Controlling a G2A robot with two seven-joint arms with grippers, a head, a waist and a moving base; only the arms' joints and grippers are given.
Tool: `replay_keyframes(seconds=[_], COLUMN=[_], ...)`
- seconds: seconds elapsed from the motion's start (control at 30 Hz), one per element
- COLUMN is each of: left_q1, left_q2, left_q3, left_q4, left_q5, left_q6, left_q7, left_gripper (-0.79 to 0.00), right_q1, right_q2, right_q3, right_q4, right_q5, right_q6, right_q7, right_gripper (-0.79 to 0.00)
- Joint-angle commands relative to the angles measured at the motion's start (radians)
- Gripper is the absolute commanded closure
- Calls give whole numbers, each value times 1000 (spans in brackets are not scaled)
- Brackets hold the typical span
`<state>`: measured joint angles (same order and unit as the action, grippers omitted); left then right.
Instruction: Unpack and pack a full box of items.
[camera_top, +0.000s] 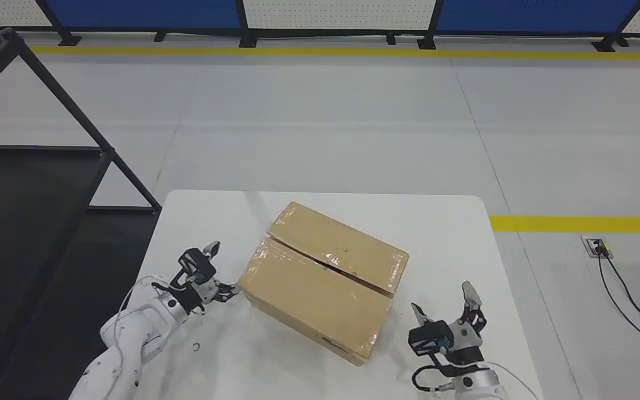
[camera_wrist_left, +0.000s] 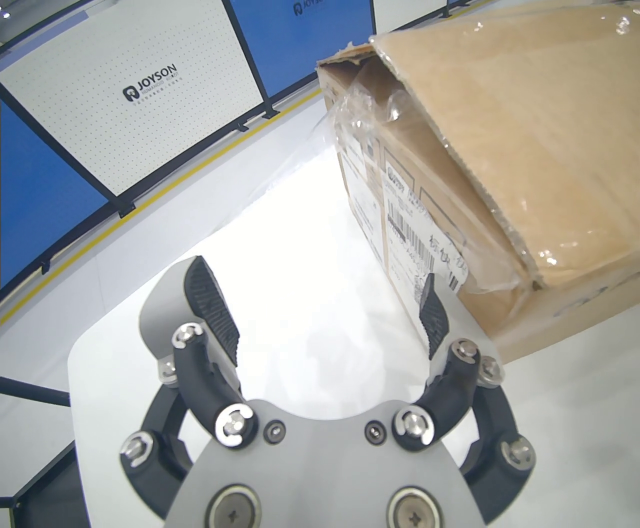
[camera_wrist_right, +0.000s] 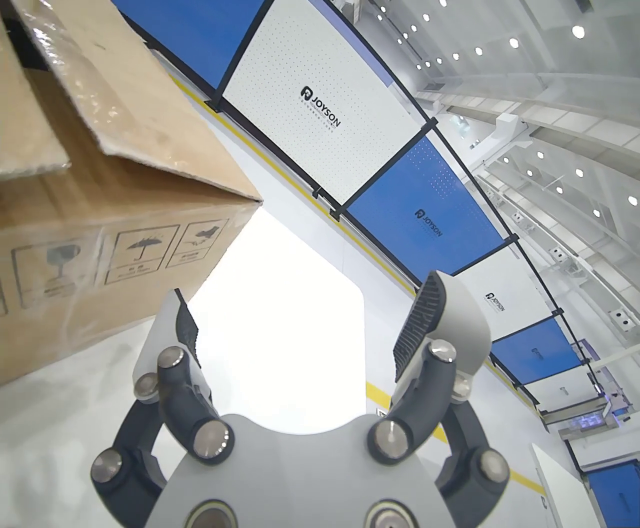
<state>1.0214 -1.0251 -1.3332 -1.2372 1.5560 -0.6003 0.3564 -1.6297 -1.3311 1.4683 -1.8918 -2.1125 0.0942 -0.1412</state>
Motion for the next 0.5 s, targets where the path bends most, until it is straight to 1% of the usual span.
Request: replay_keyframes(seconds=[0.0,0.1,0.13,0.17,0.33,0.43,0.47], left_q1=[1,4,5,6,5,1,-1], left_q2=[2,3,4,5,5,5,5], left_q3=[3,5,6,7,21,31,33], left_q4=[-9,-20,-26,-30,-48,-54,-55], left_q5=[14,30,37,41,64,74,77], left_q6=[-7,-14,-14,-16,-23,-30,-34], left_q7=[1,2,1,1,-3,-5,-7], left_gripper=[-785,-785,-785,-785,-785,-785,-785], right_q1=[-36,-78,-96,-109,-152,-147,-147], right_q2=[9,21,26,30,49,58,58], right_q3=[47,101,125,143,193,206,206], right_q4=[-7,-17,-20,-23,-11,9,9], right_q5=[-2,9,12,18,14,8,8], right_q6=[-50,-127,-173,-197,-332,-393,-393], right_q7=[-59,-137,-169,-194,-331,-368,-368], right_gripper=[-785,-785,-785,-785,-785,-785,-785])
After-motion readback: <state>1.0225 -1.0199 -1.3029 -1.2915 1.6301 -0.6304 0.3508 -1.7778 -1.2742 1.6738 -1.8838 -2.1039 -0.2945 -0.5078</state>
